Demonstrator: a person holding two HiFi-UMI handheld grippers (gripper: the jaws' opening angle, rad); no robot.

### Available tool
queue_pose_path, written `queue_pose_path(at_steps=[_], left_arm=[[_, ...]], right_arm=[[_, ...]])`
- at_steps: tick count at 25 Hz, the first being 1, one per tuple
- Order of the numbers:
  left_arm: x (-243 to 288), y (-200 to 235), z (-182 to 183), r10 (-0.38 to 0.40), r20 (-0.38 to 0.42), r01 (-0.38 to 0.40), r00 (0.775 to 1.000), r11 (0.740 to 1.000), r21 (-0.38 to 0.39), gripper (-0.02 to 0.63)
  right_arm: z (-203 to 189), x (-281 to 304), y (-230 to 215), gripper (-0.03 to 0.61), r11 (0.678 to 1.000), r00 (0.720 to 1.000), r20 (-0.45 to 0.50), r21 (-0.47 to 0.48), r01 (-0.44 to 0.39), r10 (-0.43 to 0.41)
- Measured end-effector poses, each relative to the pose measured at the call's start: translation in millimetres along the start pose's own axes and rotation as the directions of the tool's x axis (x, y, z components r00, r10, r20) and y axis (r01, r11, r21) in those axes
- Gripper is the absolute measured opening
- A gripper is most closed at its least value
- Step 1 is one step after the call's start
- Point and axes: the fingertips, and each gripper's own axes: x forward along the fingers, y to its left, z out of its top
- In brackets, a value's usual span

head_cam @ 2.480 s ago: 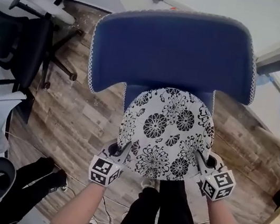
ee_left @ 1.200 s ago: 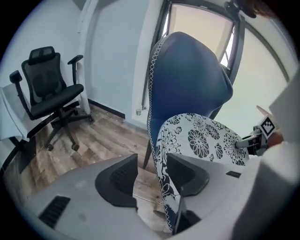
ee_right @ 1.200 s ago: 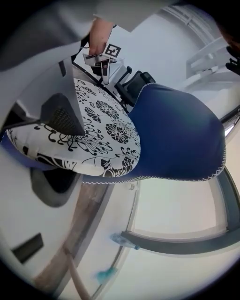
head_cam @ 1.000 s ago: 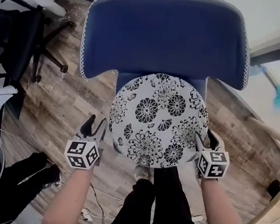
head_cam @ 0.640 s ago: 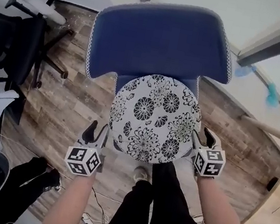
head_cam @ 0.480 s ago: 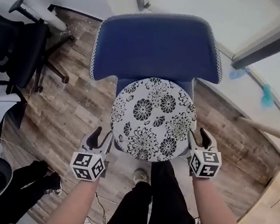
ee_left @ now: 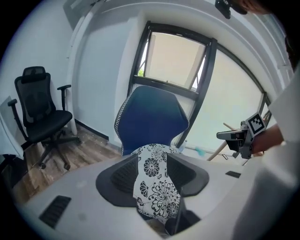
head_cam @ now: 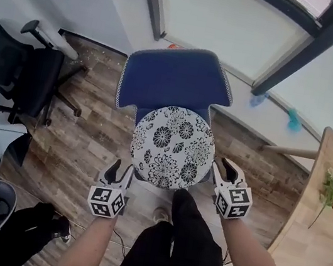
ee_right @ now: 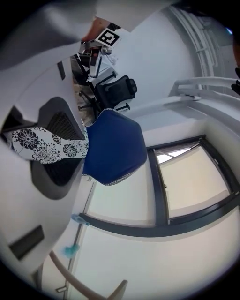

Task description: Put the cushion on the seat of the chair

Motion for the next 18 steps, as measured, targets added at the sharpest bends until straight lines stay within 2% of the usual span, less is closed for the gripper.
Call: queue_pose_path(at_steps=[5, 9, 14, 18], left_arm=[[-34, -17, 30, -0.014, 0.047, 0.013, 0.999, 1.000, 0.019, 0.189], [-63, -24, 70, -0.029, 0.098, 0.026, 0.995, 0.999, 0.038, 0.189], [-107, -41, 120, -0.034, 0.182, 0.022, 0.983, 0.998, 0.066, 0.189], [-137, -58, 153, -0.057, 0.251, 0.028, 0.966, 0.993, 0.118, 0.189]], right_arm=[[38, -37, 13, 0.114, 1.000, 0.998, 0.068, -0.011, 0.003, -0.002], [71, -69, 18, 0.086, 1.000, 0.993, 0.117, -0.022, 0.010, -0.007], [106, -117, 27, 0.062, 1.000, 0.985, 0.173, -0.006, 0.017, -0.016], [136, -148, 44, 0.051, 1.000, 0.973, 0.232, -0.020, -0.009, 0.013]])
